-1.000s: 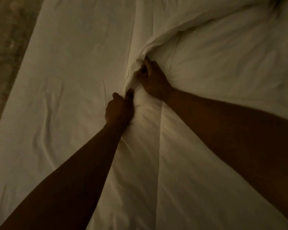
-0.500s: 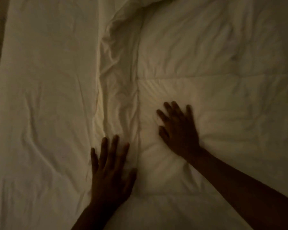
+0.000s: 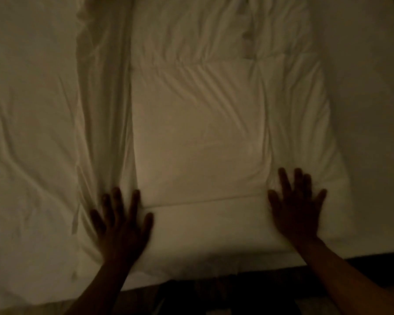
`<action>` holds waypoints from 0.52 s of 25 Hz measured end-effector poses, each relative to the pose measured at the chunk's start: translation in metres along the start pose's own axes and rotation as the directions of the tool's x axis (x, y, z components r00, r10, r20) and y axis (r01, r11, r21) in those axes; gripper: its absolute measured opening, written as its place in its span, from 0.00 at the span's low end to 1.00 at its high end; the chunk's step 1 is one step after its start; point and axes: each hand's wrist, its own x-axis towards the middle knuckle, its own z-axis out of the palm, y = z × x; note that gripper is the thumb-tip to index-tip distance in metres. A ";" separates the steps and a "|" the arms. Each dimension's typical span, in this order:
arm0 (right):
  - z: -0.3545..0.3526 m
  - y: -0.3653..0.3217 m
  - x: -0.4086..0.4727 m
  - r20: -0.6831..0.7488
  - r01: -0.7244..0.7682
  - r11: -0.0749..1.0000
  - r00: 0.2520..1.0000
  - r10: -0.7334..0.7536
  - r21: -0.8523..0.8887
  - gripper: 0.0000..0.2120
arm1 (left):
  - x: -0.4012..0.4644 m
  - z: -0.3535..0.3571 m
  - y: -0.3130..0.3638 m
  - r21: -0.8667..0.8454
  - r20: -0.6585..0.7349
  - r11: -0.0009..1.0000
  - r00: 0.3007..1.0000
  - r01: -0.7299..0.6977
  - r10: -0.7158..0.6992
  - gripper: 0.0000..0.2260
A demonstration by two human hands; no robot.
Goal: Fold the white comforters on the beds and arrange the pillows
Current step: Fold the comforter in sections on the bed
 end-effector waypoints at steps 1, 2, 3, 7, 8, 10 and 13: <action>0.009 0.016 -0.012 0.038 -0.054 0.998 0.998 0.054 0.022 0.33 | -0.005 0.002 0.002 -0.001 0.003 1.000 1.000 0.014 -0.014 0.34; 0.018 0.031 -0.026 0.064 -0.087 0.995 0.994 0.083 0.051 0.33 | -0.011 0.002 0.004 -0.006 0.011 1.000 0.999 0.031 -0.031 0.34; 0.028 0.044 -0.038 0.088 -0.085 0.992 0.993 0.077 0.089 0.33 | -0.015 0.004 0.005 -0.011 0.033 0.998 0.998 0.055 -0.054 0.33; 0.051 0.074 -0.074 0.227 -0.064 0.982 0.974 0.022 0.179 0.34 | -0.049 0.002 0.016 -0.028 0.162 0.985 0.973 0.171 -0.165 0.31; 0.050 0.076 -0.075 0.242 -0.082 0.975 0.970 0.031 0.206 0.34 | -0.061 0.002 0.019 -0.034 0.198 0.981 0.963 0.191 -0.181 0.31; 0.036 0.071 -0.076 0.217 -0.109 0.951 0.975 0.046 0.290 0.32 | -0.076 -0.007 0.025 -0.074 0.277 0.971 0.940 0.228 -0.200 0.32; 0.013 0.067 -0.078 0.099 -0.080 0.917 0.994 0.044 0.391 0.23 | -0.090 -0.028 0.030 -0.167 0.311 0.954 0.931 0.250 -0.190 0.32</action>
